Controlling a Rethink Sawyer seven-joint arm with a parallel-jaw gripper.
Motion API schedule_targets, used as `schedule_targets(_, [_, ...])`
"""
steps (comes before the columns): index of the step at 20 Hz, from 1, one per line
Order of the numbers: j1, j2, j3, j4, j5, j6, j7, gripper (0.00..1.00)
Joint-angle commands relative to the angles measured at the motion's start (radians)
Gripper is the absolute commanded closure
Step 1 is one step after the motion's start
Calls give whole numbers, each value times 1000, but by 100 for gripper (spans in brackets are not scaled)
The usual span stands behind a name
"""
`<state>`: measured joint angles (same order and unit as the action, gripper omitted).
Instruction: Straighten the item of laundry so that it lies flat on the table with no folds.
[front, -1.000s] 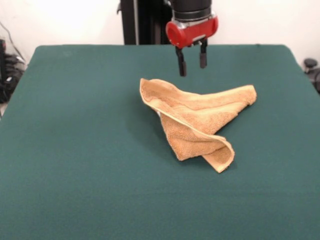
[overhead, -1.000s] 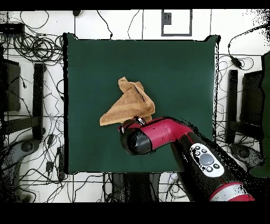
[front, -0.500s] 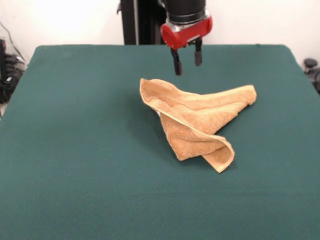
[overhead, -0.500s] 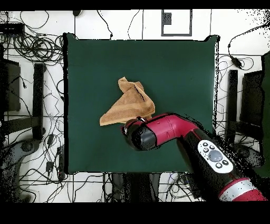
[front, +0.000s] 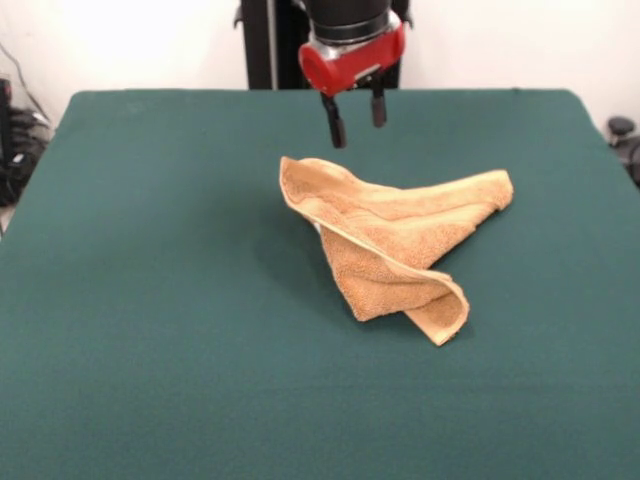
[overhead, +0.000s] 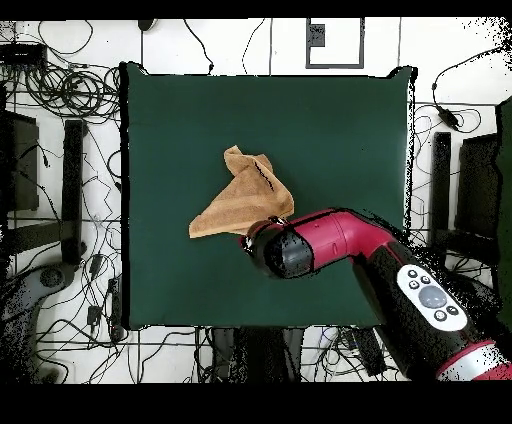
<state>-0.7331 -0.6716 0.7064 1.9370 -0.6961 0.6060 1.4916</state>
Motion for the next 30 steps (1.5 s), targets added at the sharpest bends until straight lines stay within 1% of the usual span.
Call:
schedule_targets(1, [0,16,119,4,-28,81,-262,0])
schedule_targets(5, [9,-41,127,115,-23,23,-161,0])
schedule_targets(9, [26,-101,129,166,-9,-1,-89,0])
schedule_targets(11, [21,-98,136,146,5,33,-110,0])
schedule_targets(15, [6,-51,153,45,25,149,-226,0])
schedule_targets(17, [4,-47,157,23,32,175,-243,0])
schedule_targets(20, [0,-56,172,17,47,183,-239,0])
schedule_targets(24, [-36,-113,215,74,67,153,-217,0])
schedule_targets(30, [-78,-165,244,235,47,53,-120,0])
